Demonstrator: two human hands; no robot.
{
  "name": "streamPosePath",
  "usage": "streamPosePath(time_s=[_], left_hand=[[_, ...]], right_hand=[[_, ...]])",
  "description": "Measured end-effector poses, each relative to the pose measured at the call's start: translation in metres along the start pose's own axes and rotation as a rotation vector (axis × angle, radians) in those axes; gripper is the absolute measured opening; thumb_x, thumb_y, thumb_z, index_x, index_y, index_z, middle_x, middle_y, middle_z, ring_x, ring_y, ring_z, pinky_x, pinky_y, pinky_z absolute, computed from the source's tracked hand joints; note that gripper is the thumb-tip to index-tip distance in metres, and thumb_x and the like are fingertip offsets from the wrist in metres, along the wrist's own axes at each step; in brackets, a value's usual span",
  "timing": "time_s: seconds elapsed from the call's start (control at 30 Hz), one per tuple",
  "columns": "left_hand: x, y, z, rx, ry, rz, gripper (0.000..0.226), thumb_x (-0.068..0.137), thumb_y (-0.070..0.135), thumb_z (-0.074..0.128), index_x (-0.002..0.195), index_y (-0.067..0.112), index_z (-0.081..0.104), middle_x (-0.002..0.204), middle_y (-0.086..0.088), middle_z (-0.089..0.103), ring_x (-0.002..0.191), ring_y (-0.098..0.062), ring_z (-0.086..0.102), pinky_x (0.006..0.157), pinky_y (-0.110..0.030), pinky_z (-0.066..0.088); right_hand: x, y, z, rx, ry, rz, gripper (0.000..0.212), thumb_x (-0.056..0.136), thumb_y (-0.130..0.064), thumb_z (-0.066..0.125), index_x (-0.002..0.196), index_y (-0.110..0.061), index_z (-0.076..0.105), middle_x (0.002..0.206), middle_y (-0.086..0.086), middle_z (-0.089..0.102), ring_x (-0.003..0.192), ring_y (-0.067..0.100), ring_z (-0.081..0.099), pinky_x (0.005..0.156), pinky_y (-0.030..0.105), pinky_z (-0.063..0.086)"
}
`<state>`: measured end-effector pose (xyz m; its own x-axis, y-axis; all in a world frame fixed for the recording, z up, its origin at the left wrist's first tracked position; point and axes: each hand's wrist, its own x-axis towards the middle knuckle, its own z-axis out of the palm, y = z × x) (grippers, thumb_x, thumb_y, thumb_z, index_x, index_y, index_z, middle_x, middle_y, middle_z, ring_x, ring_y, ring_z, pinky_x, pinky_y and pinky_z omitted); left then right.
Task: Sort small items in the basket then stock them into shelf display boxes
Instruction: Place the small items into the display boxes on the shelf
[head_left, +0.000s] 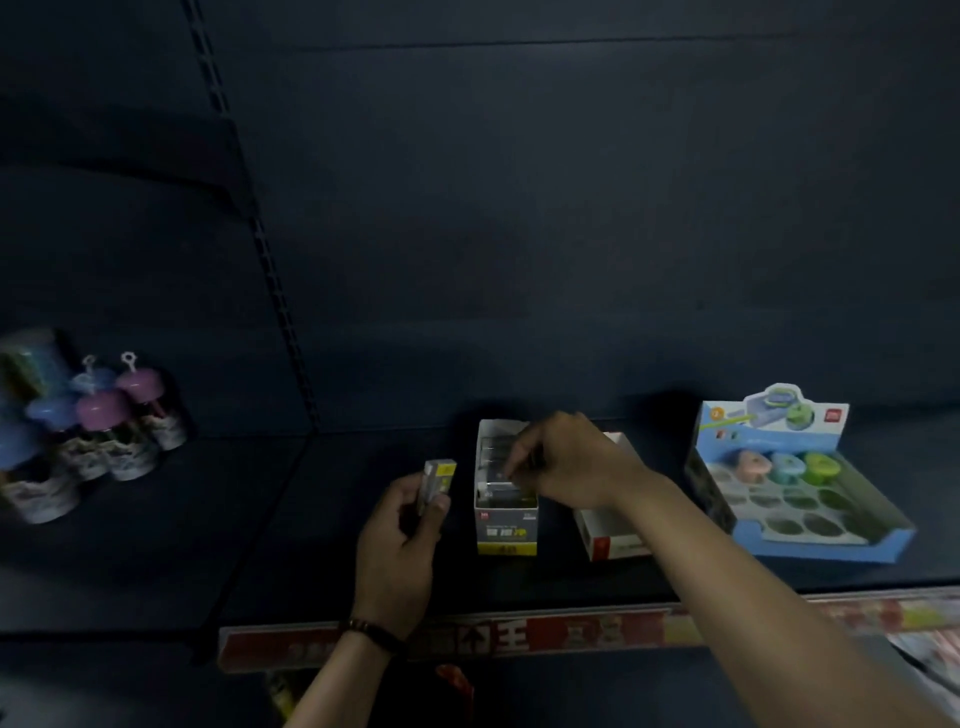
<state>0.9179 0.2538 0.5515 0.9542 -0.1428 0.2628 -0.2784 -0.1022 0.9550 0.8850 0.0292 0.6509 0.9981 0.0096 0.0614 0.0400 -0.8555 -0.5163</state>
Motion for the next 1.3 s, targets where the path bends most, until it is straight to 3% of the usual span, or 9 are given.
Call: streamPosePath(time_s=[0.23, 0.37, 0.47, 0.6, 0.73, 0.87, 1.0, 1.13, 1.3], left_hand=[[0.002, -0.002, -0.005, -0.112, 0.051, -0.043, 0.016, 0.100, 0.012, 0.069, 0.111, 0.024, 0.070, 0.099, 0.008, 0.076, 0.089, -0.008, 0.070, 0.080, -0.034, 0.058], [0.001, 0.008, -0.004, -0.215, 0.014, -0.089, 0.016, 0.097, 0.011, 0.072, 0.109, 0.021, 0.072, 0.100, 0.006, 0.078, 0.094, -0.017, 0.074, 0.082, -0.037, 0.060], [0.005, 0.021, -0.005, -0.282, -0.061, -0.082, 0.017, 0.097, 0.011, 0.072, 0.112, 0.018, 0.073, 0.104, -0.001, 0.078, 0.096, -0.025, 0.075, 0.080, -0.036, 0.061], [0.008, 0.039, -0.006, -0.212, -0.156, 0.000, 0.018, 0.096, 0.010, 0.073, 0.110, 0.021, 0.075, 0.101, 0.001, 0.079, 0.097, -0.018, 0.075, 0.076, -0.029, 0.061], [0.013, 0.046, -0.002, -0.264, -0.149, 0.006, 0.021, 0.089, 0.007, 0.080, 0.105, 0.021, 0.077, 0.098, -0.004, 0.080, 0.096, -0.020, 0.076, 0.077, -0.030, 0.061], [0.018, 0.050, 0.006, -0.420, -0.068, -0.080, 0.023, 0.083, 0.003, 0.084, 0.098, 0.020, 0.078, 0.097, -0.012, 0.080, 0.096, -0.029, 0.077, 0.078, -0.035, 0.062], [0.024, 0.051, 0.009, -0.504, -0.032, -0.121, 0.012, 0.093, 0.009, 0.075, 0.105, 0.011, 0.075, 0.100, -0.011, 0.079, 0.097, -0.027, 0.078, 0.078, -0.032, 0.063], [0.017, 0.034, 0.008, -0.464, 0.002, -0.186, 0.016, 0.102, 0.017, 0.066, 0.113, 0.006, 0.070, 0.103, -0.010, 0.079, 0.095, -0.026, 0.079, 0.079, -0.035, 0.064], [0.007, 0.015, 0.015, -0.369, 0.018, -0.203, 0.009, 0.102, 0.017, 0.066, 0.109, 0.014, 0.071, 0.099, 0.002, 0.079, 0.100, -0.015, 0.077, 0.081, -0.036, 0.063]], right_hand=[[-0.003, 0.002, -0.005, 0.098, -0.085, -0.007, 0.027, 0.097, -0.012, 0.071, 0.096, -0.034, 0.085, 0.091, -0.027, 0.075, 0.091, -0.013, 0.067, 0.074, 0.006, 0.049], [-0.008, -0.006, 0.000, 0.206, 0.126, -0.060, 0.018, 0.096, -0.015, 0.076, 0.101, -0.030, 0.084, 0.095, -0.024, 0.076, 0.095, -0.013, 0.067, 0.080, 0.004, 0.048], [-0.011, -0.019, 0.006, 0.373, 0.241, -0.136, 0.023, 0.089, -0.020, 0.086, 0.104, -0.036, 0.079, 0.102, -0.015, 0.078, 0.101, -0.003, 0.072, 0.092, 0.018, 0.056], [-0.007, -0.029, 0.005, 0.429, 0.208, -0.187, 0.032, 0.086, -0.031, 0.090, 0.116, -0.038, 0.079, 0.102, -0.012, 0.077, 0.101, 0.007, 0.074, 0.094, 0.033, 0.060], [-0.007, -0.029, 0.001, 0.449, 0.276, -0.231, 0.016, 0.086, -0.020, 0.089, 0.097, -0.028, 0.082, 0.096, -0.007, 0.079, 0.092, 0.012, 0.075, 0.089, 0.043, 0.062], [-0.007, -0.020, -0.003, 0.497, 0.245, -0.197, 0.024, 0.084, -0.012, 0.089, 0.096, -0.029, 0.079, 0.094, -0.001, 0.078, 0.092, 0.020, 0.076, 0.091, 0.050, 0.062], [-0.005, -0.011, -0.008, 0.495, 0.233, -0.162, 0.021, 0.086, -0.012, 0.086, 0.097, -0.030, 0.082, 0.091, -0.003, 0.079, 0.090, 0.016, 0.076, 0.085, 0.039, 0.061], [-0.005, 0.000, -0.010, 0.574, 0.366, 0.012, 0.010, 0.090, -0.010, 0.082, 0.084, -0.018, 0.082, 0.066, -0.006, 0.072, 0.059, 0.006, 0.064, 0.064, 0.029, 0.050], [0.007, 0.016, 0.000, 0.350, 0.328, 0.126, 0.009, 0.087, -0.028, 0.083, 0.079, -0.030, 0.082, 0.082, -0.013, 0.079, 0.086, 0.003, 0.073, 0.084, 0.032, 0.059]])
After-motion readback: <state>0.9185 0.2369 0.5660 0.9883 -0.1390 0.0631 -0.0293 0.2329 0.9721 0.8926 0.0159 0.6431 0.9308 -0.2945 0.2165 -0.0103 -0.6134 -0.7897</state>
